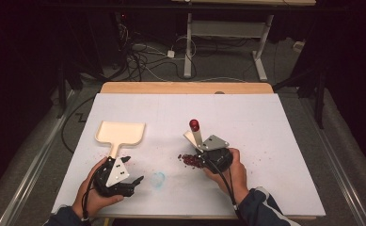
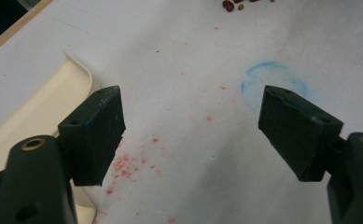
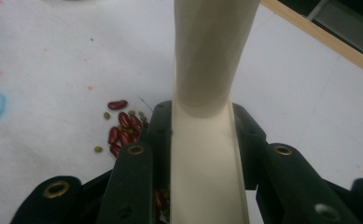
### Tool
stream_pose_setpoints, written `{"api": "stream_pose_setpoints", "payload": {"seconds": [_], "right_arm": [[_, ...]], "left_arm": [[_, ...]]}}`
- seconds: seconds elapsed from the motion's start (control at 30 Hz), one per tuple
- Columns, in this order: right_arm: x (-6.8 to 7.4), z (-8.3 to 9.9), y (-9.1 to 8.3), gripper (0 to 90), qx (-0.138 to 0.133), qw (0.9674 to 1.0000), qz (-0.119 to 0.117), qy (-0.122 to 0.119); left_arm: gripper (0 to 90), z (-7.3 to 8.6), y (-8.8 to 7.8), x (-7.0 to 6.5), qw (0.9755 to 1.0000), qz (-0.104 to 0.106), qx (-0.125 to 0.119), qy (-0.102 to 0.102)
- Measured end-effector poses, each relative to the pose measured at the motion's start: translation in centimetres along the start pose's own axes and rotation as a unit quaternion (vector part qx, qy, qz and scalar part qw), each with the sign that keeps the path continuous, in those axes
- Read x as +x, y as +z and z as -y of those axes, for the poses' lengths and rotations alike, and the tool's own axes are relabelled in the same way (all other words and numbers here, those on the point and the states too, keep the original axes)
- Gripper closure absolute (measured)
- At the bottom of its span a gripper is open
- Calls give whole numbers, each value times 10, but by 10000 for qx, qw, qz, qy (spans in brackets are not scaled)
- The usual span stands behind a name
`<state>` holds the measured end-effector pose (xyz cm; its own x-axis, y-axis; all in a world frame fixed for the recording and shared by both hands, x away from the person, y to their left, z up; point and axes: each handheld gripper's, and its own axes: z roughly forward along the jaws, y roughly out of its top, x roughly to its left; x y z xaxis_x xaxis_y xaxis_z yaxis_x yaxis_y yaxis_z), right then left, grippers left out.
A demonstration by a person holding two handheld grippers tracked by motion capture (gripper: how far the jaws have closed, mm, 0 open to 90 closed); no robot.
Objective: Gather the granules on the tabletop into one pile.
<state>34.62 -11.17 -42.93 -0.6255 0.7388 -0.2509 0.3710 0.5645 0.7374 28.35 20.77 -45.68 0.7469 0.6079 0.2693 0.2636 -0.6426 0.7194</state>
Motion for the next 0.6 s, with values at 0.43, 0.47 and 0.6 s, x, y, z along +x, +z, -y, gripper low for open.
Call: {"api": "stream_pose_setpoints", "payload": {"seconds": [0.43,0.47,0.6], "right_arm": [[-22,-5,-19,672,-423,9988,-89,213],[-23,-4,-22,671,-462,9986,-164,185],[-32,-1,-36,671,-546,9982,-227,87]], "left_arm": [[218,0,0,1,10000,9,-2,-1],[218,0,0,1,10000,7,-5,-1],[218,1,-1,1,10000,-8,-2,-3]]}}
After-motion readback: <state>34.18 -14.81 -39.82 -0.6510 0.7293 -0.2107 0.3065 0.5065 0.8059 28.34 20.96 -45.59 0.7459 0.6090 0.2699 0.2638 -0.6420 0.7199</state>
